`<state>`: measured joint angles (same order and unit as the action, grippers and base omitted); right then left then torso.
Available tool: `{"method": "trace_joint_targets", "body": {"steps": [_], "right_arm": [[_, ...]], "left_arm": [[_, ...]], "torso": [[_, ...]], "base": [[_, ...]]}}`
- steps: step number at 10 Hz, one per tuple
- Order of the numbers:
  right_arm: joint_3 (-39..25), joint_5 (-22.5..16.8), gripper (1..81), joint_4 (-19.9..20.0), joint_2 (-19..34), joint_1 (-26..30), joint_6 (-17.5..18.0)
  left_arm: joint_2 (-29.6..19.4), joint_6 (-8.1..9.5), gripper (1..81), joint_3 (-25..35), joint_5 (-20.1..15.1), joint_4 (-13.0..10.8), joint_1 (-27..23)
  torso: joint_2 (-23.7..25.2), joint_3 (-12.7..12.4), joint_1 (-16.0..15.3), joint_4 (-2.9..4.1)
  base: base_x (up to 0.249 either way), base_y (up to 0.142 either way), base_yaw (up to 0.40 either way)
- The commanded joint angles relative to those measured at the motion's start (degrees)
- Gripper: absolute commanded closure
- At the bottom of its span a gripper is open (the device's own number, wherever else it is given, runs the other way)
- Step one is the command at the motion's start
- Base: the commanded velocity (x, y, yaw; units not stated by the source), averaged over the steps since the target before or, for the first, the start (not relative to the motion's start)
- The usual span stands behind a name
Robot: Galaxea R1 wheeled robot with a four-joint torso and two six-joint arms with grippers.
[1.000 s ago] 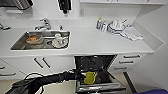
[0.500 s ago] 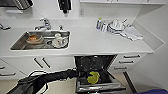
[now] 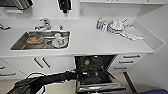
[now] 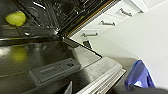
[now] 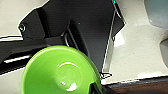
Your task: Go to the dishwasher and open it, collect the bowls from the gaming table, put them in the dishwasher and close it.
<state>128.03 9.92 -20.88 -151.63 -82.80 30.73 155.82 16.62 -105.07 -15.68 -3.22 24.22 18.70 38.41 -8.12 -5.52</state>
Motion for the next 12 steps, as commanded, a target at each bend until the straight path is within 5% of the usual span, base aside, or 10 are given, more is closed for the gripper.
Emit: {"method": "trace_joint_targets", "body": {"steps": [1, 3, 6, 9, 12], "right_arm": [[-3.99, -3.33, 81.1, -0.65, 2.43, 1.70, 0.03], [-13.69, -3.60, 81.1, -0.74, 6.66, 5.04, -0.32], [-32.73, -4.39, 81.1, -0.39, 19.03, 11.36, 0.12], [-40.94, -4.56, 81.1, 0.84, 25.38, 19.54, 1.00], [-45.15, -7.73, 81.1, 3.22, 26.26, 29.64, 3.63]], "left_arm": [[-6.44, -0.79, 1.0, 10.10, -1.64, -0.64, -1.96], [-14.13, -0.88, 1.0, 20.25, -1.64, -4.87, 2.27], [-28.17, -0.88, 1.0, 32.28, -1.55, -6.45, 6.83], [-32.41, -0.88, 1.0, 31.94, -1.02, -11.02, 18.27], [-29.77, -0.88, 1.0, 25.62, 1.97, -14.45, 31.79]], "torso": [[0.00, 0.00, 0.00, 0.00], [0.00, 0.00, 0.00, 0.00], [0.00, 0.00, 0.00, 0.00], [0.00, 0.00, -0.02, 0.00], [0.00, 0.00, -0.02, 0.00]], "base": [[0.000, 0.000, 0.000], [0.000, 0.000, 0.000], [0.000, 0.000, 0.000], [0.000, 0.000, 0.000], [0.000, 0.000, 0.000]]}}
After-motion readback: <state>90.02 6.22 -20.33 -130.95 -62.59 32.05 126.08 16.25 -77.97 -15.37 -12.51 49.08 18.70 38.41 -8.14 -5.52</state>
